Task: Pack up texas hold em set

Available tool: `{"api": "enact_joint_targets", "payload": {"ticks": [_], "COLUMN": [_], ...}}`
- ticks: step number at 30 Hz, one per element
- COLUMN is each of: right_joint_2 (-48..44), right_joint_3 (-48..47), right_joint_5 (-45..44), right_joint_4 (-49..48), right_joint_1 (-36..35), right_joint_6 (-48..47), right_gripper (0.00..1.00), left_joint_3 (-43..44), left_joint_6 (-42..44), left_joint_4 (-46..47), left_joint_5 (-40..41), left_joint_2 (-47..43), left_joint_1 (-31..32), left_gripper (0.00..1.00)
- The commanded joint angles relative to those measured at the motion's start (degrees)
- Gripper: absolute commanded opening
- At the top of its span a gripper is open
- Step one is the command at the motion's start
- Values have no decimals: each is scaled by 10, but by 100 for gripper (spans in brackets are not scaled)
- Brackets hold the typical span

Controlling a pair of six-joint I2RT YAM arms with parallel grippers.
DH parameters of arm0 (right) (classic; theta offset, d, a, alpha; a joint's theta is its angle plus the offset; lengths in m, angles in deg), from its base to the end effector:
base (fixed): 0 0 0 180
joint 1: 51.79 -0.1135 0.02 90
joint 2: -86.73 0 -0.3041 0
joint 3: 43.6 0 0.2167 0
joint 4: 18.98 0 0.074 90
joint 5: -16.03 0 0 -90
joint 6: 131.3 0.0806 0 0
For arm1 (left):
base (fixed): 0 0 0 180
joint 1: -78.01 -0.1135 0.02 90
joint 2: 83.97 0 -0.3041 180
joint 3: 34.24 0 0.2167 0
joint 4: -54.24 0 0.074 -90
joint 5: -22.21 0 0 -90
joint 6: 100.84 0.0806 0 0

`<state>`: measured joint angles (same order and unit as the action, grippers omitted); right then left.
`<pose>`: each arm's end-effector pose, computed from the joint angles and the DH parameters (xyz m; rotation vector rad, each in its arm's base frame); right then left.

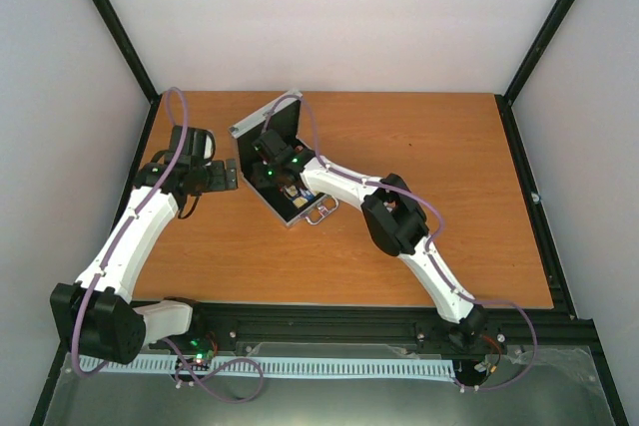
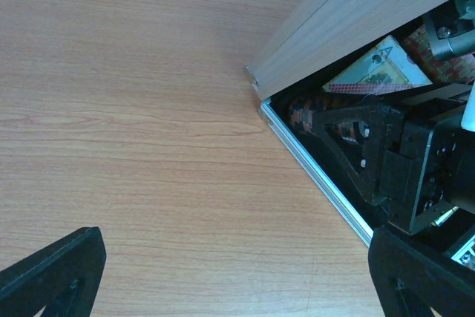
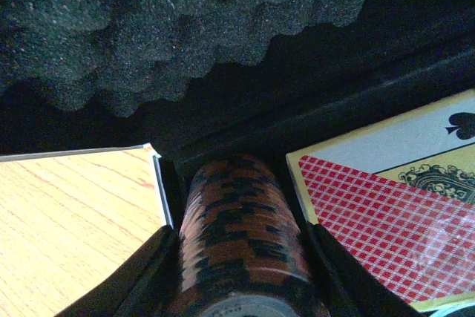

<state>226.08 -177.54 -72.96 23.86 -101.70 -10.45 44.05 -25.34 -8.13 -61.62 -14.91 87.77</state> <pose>0.3656 0.4365 0.1758 -0.4261 2.4867 0.6403 0.2160 -0.0284 0.3090 -0.1477 2.4867 -0.0432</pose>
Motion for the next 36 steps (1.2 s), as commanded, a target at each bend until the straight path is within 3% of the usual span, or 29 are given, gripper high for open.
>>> {"api": "enact_joint_targets", "payload": {"ticks": [1, 3, 6, 13, 20, 23, 27, 31, 36], "right_joint_2": [4, -8, -14, -45, -95, -113, -115, -118, -120], "right_joint_3": [19, 31, 26, 44, 61, 70, 85, 124, 146], "right_joint_5": [-19, -20, -13, -4, 2, 24, 76, 129, 164], "right_joint_4": [4, 3, 17, 33, 53, 68, 79, 53, 32], "right_joint_1": [-9, -10, -10, -10, -9, -9, -10, -9, -9], "right_joint_6": [-20, -29, -41, -57, -73, -77, -70, -41, -10], "right_gripper": [35, 49, 58, 68, 69, 79, 83, 100, 100], "left_joint_3": [4, 2, 1, 14, 11, 9, 5, 3, 4], "left_joint_6": [8, 7, 7, 13, 10, 10, 11, 12, 14], "left_joint_4": [6, 8, 9, 6, 14, 16, 21, 22, 22], "left_joint_5": [0, 1, 2, 6, 0, -3, -3, -5, -3], "left_joint_2": [2, 2, 2, 5, 8, 9, 10, 11, 11], "left_joint_1": [-3, -2, -3, -3, -3, -3, -3, -3, -3], "left_gripper": [100, 100, 100, 100, 100, 100, 100, 100, 100]}}
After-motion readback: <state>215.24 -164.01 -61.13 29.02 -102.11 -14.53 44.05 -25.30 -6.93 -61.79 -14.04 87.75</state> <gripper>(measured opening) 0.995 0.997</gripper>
